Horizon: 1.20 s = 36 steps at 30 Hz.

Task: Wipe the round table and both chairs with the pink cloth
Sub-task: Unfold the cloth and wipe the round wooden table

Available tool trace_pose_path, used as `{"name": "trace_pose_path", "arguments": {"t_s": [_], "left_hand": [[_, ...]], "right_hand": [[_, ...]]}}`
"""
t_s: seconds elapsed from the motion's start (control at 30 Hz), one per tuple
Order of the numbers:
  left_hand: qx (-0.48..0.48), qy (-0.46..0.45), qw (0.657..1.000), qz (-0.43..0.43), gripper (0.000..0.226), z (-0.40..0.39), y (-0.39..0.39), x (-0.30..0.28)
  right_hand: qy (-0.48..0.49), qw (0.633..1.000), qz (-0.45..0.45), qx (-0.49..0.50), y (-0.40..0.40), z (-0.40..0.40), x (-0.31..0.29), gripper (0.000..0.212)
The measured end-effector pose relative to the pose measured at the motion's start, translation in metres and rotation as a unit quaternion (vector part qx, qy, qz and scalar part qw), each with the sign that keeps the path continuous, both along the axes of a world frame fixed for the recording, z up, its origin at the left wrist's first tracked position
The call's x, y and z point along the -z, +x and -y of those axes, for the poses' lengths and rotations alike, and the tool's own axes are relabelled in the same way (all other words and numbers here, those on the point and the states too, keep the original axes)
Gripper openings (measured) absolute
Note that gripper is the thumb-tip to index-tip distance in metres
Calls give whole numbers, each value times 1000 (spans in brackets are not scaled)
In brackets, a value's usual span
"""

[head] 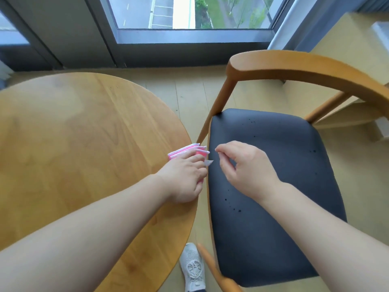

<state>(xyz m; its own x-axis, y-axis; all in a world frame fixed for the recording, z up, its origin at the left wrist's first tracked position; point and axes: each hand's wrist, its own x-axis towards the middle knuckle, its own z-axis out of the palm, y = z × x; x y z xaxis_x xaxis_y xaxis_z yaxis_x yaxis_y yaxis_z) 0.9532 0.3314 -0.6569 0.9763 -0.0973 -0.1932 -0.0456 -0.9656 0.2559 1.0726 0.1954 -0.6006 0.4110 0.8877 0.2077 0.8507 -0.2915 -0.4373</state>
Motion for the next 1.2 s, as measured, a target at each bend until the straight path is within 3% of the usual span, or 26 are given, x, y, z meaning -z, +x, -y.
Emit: {"name": "trace_pose_path", "arguments": {"t_s": [0.23, 0.37, 0.5, 0.67, 0.77, 0.83, 0.93, 1.07, 1.2], "left_hand": [[-118, -8, 993, 15, 39, 28, -33, -1], [-173, -34, 981, 81, 33, 36, -59, 1], [-241, -71, 966, 59, 40, 42, -92, -12], [-338, -73, 930, 123, 32, 33, -124, -33], [-369, -63, 918, 133, 27, 39, -143, -34], [-389, -61, 909, 137, 25, 53, -154, -31], [-431, -63, 887, 150, 23, 73, -167, -25], [-506, -65, 846, 155, 22, 100, -185, -23], [-526, -57, 834, 155, 21, 114, -205, -29]], "right_hand": [[-22, 998, -25, -46, -12, 1, 2, 13], [-64, 995, -28, -75, -23, -2, 8, 17], [-142, 980, 9, -141, -37, 0, 9, 22], [-175, 917, 179, -311, -19, -18, 8, 56], [-216, 831, 282, -428, 10, -34, 25, 84], [-245, 793, 299, -470, 29, -44, 39, 85], [-235, 773, 315, -499, 33, -52, 49, 82], [-160, 772, 318, -527, 20, -58, 55, 77], [-163, 767, 314, -535, 17, -56, 64, 80]]}}
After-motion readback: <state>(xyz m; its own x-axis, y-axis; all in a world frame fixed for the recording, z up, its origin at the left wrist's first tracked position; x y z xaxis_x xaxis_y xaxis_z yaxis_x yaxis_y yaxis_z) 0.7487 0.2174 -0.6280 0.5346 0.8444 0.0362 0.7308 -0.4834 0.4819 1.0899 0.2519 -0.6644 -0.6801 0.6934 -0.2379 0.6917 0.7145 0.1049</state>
